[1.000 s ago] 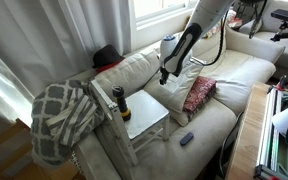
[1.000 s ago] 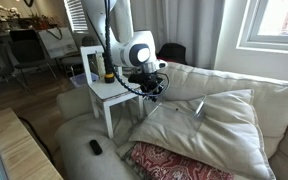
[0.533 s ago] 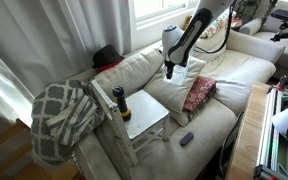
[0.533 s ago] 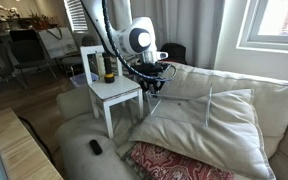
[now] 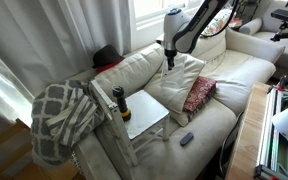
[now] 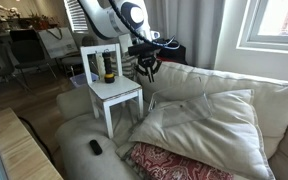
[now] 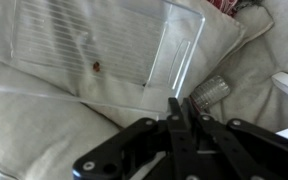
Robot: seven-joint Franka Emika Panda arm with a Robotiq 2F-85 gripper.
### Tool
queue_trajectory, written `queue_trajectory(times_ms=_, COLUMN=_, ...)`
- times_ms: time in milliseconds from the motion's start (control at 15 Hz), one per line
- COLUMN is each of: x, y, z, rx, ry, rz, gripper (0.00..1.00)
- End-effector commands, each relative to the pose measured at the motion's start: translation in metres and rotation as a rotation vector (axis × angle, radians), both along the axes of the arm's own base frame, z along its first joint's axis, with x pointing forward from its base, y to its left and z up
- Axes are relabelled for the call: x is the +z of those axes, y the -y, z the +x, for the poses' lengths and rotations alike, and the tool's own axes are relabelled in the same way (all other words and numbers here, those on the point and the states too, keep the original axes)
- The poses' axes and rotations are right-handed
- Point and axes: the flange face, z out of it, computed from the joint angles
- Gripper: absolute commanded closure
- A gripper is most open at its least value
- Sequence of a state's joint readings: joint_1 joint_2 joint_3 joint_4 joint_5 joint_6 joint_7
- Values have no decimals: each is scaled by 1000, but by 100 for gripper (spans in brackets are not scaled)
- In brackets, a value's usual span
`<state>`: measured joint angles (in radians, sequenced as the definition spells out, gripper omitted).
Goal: Put the chair, then place the torch in it
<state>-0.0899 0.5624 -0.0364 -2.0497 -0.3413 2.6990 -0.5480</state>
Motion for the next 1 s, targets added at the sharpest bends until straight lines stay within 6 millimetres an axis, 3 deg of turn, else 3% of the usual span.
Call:
queue_trajectory(times_ms=0, x=16, y=-11, z=-19, rx=148, ry=-59, rz=-5, gripper=97)
queue_trajectory(times_ms=67, x=16, y=-10, z=-20, rx=144, ry=-62, rz=-8, gripper=64)
queue_trajectory(times_ms=133, x=14, y=-8, z=-20, rx=138, ry=-61, rz=-2, gripper=68)
queue_trajectory(times_ms=267, x=-5, y=-2, z=-25, rx=134, ry=-93, rz=20, gripper=63)
queue_trajectory(times_ms=467, x=-44, y=10, z=-32, rx=117, ry=-116, rz=61, gripper=41)
queue_trajectory(times_ms=733, x=-77, y=14, z=-30, rx=111, ry=-105, rz=98, gripper=10)
queue_trajectory(times_ms=867, x=-89, y=16, z=-26, rx=108, ry=-79, rz=103, gripper=0)
queue_trajectory(times_ms=933, x=-93, y=16, z=-23, rx=101, ry=-64, rz=112, gripper=0)
